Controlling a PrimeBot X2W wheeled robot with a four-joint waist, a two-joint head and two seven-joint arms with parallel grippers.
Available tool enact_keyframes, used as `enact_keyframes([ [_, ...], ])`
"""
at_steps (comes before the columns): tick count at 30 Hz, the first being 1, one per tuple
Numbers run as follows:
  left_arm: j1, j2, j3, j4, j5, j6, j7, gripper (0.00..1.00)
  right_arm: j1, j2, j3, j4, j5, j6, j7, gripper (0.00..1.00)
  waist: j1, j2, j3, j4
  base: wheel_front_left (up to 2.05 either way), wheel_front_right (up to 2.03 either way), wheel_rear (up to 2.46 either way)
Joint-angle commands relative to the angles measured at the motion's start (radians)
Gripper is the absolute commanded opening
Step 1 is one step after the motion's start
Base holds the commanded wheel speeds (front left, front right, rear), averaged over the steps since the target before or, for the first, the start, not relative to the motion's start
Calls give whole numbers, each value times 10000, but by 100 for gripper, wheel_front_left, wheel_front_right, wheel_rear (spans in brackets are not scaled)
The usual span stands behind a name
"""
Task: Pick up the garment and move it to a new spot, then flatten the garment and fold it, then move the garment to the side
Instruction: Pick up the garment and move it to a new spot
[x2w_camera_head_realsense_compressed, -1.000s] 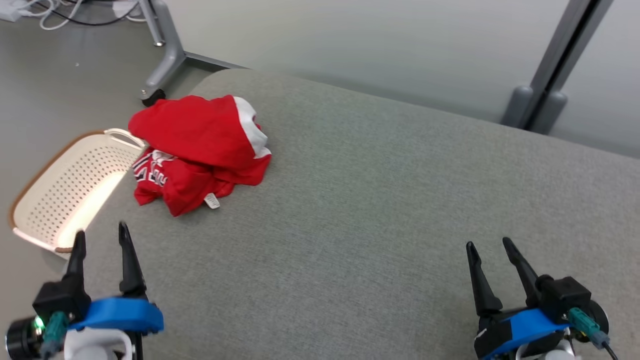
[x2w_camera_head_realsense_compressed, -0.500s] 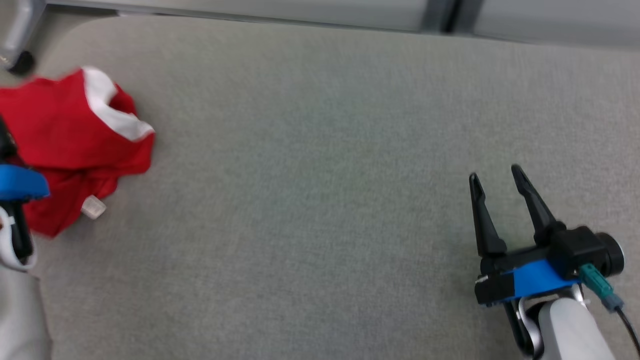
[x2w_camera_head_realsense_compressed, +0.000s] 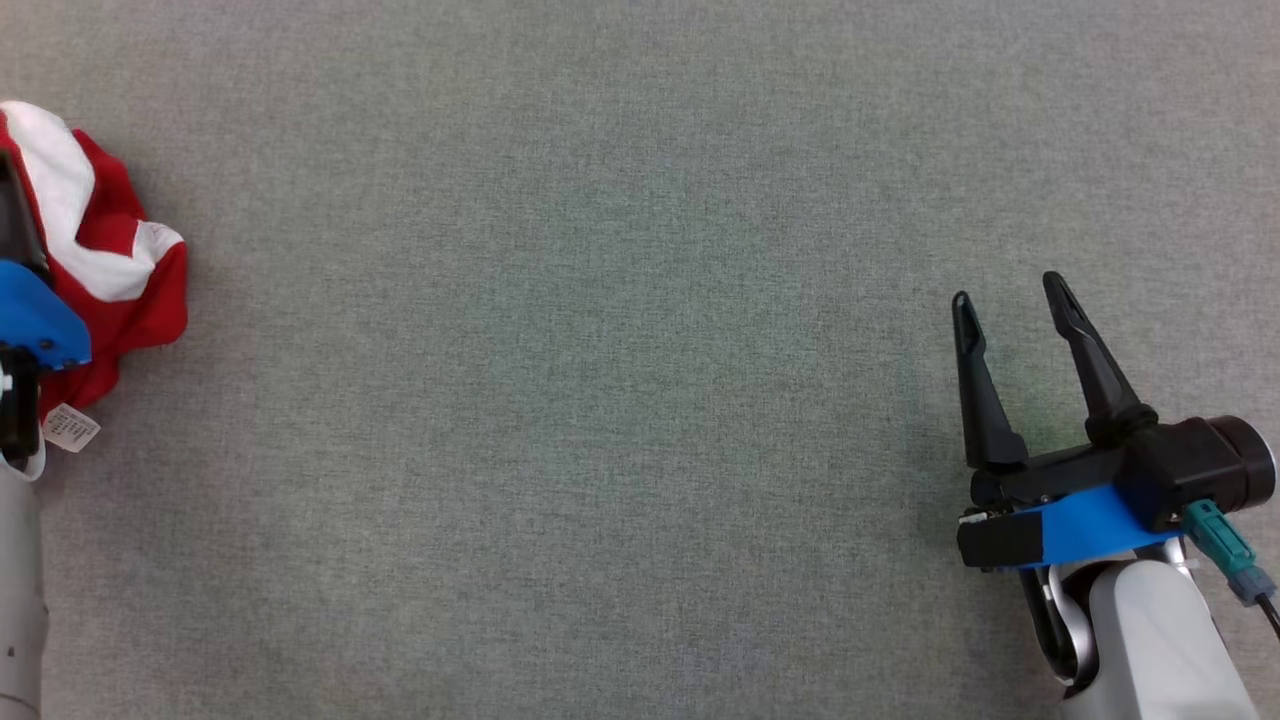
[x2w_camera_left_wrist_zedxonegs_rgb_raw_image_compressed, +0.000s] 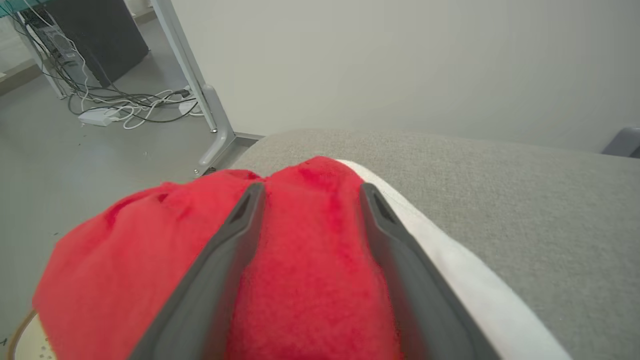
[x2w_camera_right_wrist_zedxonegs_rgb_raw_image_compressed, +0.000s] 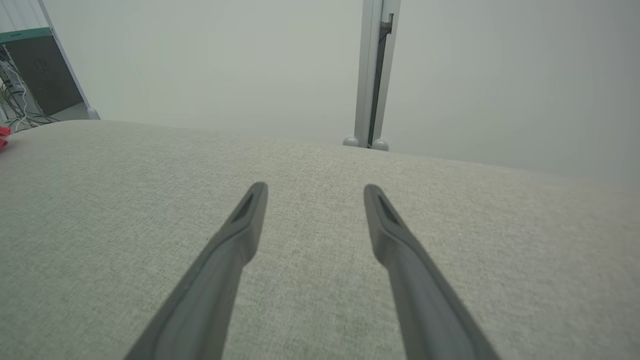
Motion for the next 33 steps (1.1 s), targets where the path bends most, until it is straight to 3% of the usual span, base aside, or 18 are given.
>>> enact_keyframes([
  [1, -182, 101, -318, 298, -499, -3, 390, 100, -178, -52, 4, -67, -12, 1, -35, 100, -1, -3, 32, -3, 0, 0, 0],
  [10, 163, 484, -2272, 960, -2549, 2, 2570, 100, -133, -55, 36, -41, -3, 1, -35, 100, -1, -3, -9, 36, 0, 0, 0],
  [11, 209, 537, -2434, 944, -2732, 2, 2678, 81, -124, -54, 56, -18, 18, 1, -35, 100, -1, -3, -32, 36, 0, 0, 0],
  [12, 230, 598, -2556, 917, -2866, 2, 2730, 29, -118, -55, 74, 4, 47, 1, -35, 100, -1, -3, -55, 32, 0, 0, 0],
  [13, 240, 656, -2706, 891, -2992, 2, 2756, 0, -115, -55, 91, 28, 73, 1, -35, 100, -1, -3, -85, 26, 0, 0, 0],
  [18, 98, 962, -3195, 742, -3379, 2, 2332, 0, -36, -55, 185, 119, 162, 1, -35, 100, -1, -3, -334, -29, 0, 0, 0],
  [25, -549, 1313, -3497, 395, -3041, 34, 220, 0, 229, -54, 258, 242, 437, 1, -35, 100, -1, -3, -989, -151, 0, 0, 0],
  [33, -1510, 1219, -3720, -1003, -2311, 279, -1252, 0, 466, -55, 418, 267, 918, 1, -36, 100, -1, -3, -1707, -644, 0, 0, 0],
])
